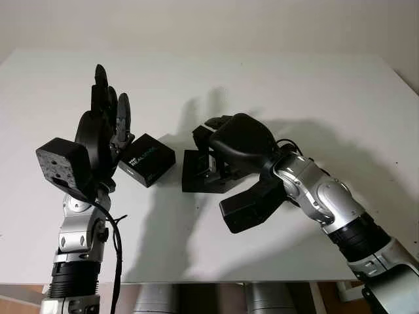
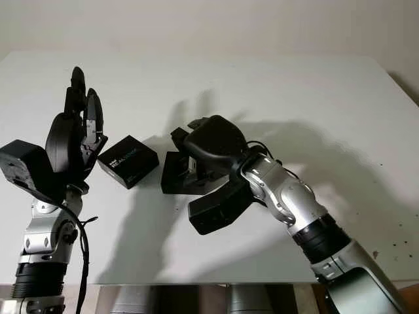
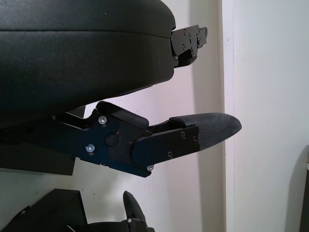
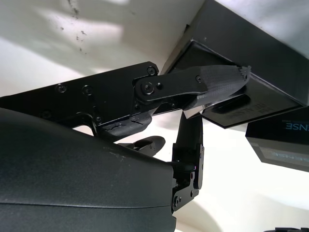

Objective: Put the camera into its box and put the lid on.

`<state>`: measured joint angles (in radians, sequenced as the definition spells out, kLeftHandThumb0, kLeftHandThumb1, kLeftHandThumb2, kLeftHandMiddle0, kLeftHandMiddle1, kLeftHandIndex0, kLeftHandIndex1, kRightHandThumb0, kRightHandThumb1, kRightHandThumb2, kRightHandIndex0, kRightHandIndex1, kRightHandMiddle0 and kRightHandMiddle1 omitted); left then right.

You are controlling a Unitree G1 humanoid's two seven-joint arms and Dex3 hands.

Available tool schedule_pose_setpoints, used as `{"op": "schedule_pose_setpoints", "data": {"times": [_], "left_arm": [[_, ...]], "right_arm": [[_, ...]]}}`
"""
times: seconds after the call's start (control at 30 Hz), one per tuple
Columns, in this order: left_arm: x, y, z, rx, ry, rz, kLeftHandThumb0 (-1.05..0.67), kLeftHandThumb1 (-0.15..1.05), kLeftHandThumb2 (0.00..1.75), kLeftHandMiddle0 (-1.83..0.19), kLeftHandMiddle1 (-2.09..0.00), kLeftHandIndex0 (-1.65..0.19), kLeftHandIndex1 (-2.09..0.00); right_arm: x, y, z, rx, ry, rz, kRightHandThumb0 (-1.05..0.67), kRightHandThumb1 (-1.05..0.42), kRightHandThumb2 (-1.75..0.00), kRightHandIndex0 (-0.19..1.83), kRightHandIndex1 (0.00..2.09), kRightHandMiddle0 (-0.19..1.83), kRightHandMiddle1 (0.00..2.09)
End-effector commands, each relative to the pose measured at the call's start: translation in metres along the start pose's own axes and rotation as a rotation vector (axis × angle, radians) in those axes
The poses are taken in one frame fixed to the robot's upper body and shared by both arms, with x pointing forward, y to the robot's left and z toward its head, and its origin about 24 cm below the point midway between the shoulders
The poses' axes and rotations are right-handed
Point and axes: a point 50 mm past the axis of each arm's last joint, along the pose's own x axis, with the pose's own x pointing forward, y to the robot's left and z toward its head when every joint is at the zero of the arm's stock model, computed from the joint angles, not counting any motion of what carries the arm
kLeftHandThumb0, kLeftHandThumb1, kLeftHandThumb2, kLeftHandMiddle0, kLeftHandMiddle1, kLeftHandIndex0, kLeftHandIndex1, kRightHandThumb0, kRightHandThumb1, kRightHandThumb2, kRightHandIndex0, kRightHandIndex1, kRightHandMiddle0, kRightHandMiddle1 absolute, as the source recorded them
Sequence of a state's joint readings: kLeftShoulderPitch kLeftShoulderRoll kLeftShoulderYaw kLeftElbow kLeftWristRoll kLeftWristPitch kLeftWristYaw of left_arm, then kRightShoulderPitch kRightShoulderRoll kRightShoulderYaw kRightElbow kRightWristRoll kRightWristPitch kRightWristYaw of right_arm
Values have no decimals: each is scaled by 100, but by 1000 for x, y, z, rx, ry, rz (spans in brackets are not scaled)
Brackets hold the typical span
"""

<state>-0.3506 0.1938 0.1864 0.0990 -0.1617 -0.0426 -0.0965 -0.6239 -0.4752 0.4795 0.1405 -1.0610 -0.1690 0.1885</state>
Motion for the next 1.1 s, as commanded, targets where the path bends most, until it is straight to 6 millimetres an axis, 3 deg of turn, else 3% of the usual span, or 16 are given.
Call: {"op": "schedule_pose_setpoints", "data": {"times": [0.0,0.13,0.63,1.07], "left_arm": [[4,0,7,9,-30,-3,-67,105,62,19,0,19,0],[3,-1,8,12,-30,-2,-67,105,62,19,0,19,0],[1,0,7,9,-35,4,-65,105,63,19,0,19,0],[1,1,7,8,-26,6,-66,105,62,19,0,19,0]], "right_arm": [[1,1,1,29,-14,-9,-59,-103,-7,50,9,27,144],[1,4,0,58,-23,-1,-44,-102,-5,59,15,35,148],[1,5,2,31,-50,88,-44,-97,-5,60,21,40,136],[-1,-1,-7,31,-44,10,-43,-99,-5,51,17,39,140]]}}
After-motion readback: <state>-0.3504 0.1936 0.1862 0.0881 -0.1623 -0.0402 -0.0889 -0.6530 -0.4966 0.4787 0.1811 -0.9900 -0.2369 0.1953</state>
